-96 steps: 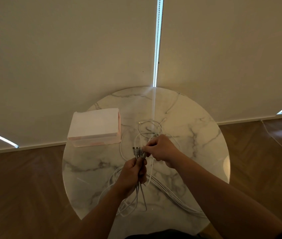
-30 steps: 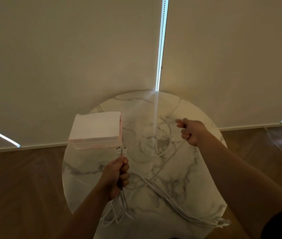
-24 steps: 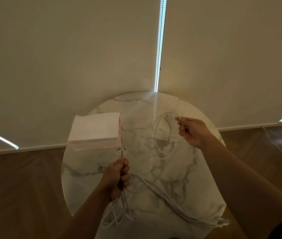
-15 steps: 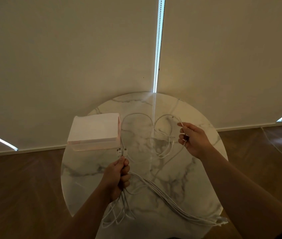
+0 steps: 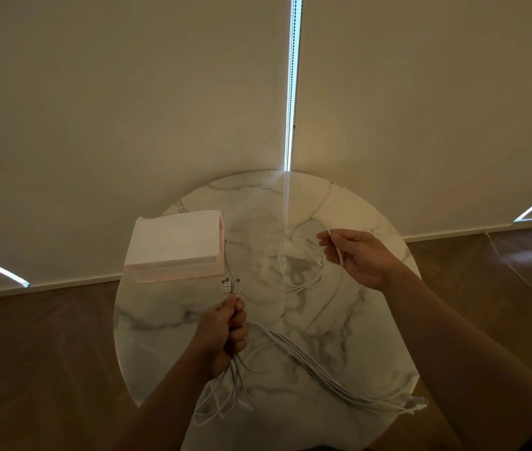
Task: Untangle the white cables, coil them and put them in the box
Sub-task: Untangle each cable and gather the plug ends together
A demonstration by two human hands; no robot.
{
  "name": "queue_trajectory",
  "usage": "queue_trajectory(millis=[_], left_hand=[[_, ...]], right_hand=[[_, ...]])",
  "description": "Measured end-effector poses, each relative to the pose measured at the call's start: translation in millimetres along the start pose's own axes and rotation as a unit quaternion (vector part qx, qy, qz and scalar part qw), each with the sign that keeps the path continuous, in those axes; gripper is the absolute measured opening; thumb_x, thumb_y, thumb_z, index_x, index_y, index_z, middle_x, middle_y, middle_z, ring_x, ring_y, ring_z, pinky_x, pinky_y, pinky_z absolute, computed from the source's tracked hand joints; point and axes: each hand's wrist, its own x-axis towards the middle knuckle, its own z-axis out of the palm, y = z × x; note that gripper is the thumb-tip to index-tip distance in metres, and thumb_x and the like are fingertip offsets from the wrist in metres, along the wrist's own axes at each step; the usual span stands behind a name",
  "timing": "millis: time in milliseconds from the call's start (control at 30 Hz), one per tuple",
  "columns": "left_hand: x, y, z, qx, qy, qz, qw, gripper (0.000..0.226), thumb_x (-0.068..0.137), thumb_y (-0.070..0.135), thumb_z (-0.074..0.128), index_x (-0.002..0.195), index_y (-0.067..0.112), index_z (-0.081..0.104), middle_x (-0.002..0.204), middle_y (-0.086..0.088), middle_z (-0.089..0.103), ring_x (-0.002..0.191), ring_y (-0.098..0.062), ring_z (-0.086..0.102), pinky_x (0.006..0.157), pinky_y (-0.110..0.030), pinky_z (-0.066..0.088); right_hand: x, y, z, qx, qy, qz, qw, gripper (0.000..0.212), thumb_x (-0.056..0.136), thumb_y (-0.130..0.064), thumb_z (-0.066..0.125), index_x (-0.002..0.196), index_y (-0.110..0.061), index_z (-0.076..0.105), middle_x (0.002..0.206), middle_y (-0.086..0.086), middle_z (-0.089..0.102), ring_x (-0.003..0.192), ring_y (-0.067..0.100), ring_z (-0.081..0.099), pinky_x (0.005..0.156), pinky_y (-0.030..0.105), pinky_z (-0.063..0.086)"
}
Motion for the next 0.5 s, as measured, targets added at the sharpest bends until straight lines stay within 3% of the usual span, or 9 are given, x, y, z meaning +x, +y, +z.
queue_trajectory(millis=[67, 133, 233, 300, 367, 433, 500], left_hand=[[-1, 0, -1, 0.001, 0.002, 0.000, 1.000, 0.035, 0.105, 0.031, 0.032, 0.076, 0.016, 0.042, 0.055, 0.004, 0.022, 0.038, -0.006, 0.015, 0.037, -0.016, 0.017], [-2, 0, -2, 0.004, 0.002, 0.000, 1.000, 0.034, 0.105, 0.032, 0.032, 0.076, 0.016, 0.042, 0.055, 0.004, 0.022, 0.038, -0.006, 0.015, 0.036, -0.017, 0.017], [-5, 0, 0, 0.009, 0.004, -0.001, 1.000, 0.035, 0.105, 0.032, 0.031, 0.076, 0.016, 0.042, 0.055, 0.004, 0.022, 0.039, -0.007, 0.015, 0.037, -0.017, 0.017], [-8, 1, 1, 0.014, 0.005, 0.002, 1.000, 0.034, 0.106, 0.031, 0.031, 0.076, 0.016, 0.042, 0.055, 0.004, 0.022, 0.039, -0.007, 0.014, 0.038, -0.017, 0.016], [-9, 0, 2, 0.015, 0.005, 0.004, 1.000, 0.034, 0.105, 0.030, 0.032, 0.076, 0.016, 0.042, 0.055, 0.005, 0.022, 0.040, -0.007, 0.015, 0.037, -0.016, 0.017], [-10, 1, 3, 0.011, 0.006, 0.004, 1.000, 0.034, 0.105, 0.030, 0.032, 0.076, 0.016, 0.042, 0.055, 0.005, 0.022, 0.039, -0.007, 0.015, 0.036, -0.016, 0.019], [-11, 1, 4, 0.007, 0.008, 0.005, 1.000, 0.034, 0.105, 0.030, 0.033, 0.076, 0.016, 0.042, 0.054, 0.005, 0.022, 0.039, -0.007, 0.015, 0.036, -0.016, 0.020]], right_hand=[[0, -9, 2, -0.002, -0.025, 0.009, 1.000, 0.020, 0.097, 0.003, 0.046, 0.106, 0.006, 0.064, 0.088, 0.010, 0.067, 0.062, 0.013, 0.055, 0.057, 0.021, 0.046], [0, -14, 5, -0.025, -0.040, 0.058, 0.997, 0.023, 0.098, -0.003, 0.048, 0.114, 0.006, 0.061, 0.075, 0.009, 0.059, 0.049, 0.012, 0.040, 0.045, 0.023, 0.030], [10, -21, 13, -0.091, 0.006, 0.068, 0.993, 0.028, 0.103, -0.022, 0.047, 0.117, -0.003, 0.063, 0.055, 0.000, 0.037, 0.046, 0.011, 0.024, 0.043, 0.024, 0.017], [17, -34, 24, -0.074, 0.011, 0.016, 0.997, 0.026, 0.103, -0.016, 0.045, 0.116, -0.005, 0.064, 0.055, 0.000, 0.043, 0.049, 0.012, 0.033, 0.043, 0.024, 0.029], [20, -56, 35, -0.019, -0.020, -0.044, 0.999, 0.021, 0.100, -0.002, 0.046, 0.107, -0.004, 0.066, 0.073, 0.005, 0.062, 0.060, 0.013, 0.051, 0.055, 0.023, 0.047], [22, -76, 43, 0.012, -0.028, -0.062, 0.998, 0.021, 0.097, 0.004, 0.046, 0.104, -0.001, 0.065, 0.083, 0.007, 0.066, 0.061, 0.012, 0.053, 0.057, 0.020, 0.047], [22, -85, 47, -0.003, -0.011, -0.040, 0.999, 0.018, 0.098, -0.003, 0.048, 0.108, 0.000, 0.063, 0.076, 0.006, 0.060, 0.054, 0.011, 0.046, 0.051, 0.021, 0.039]])
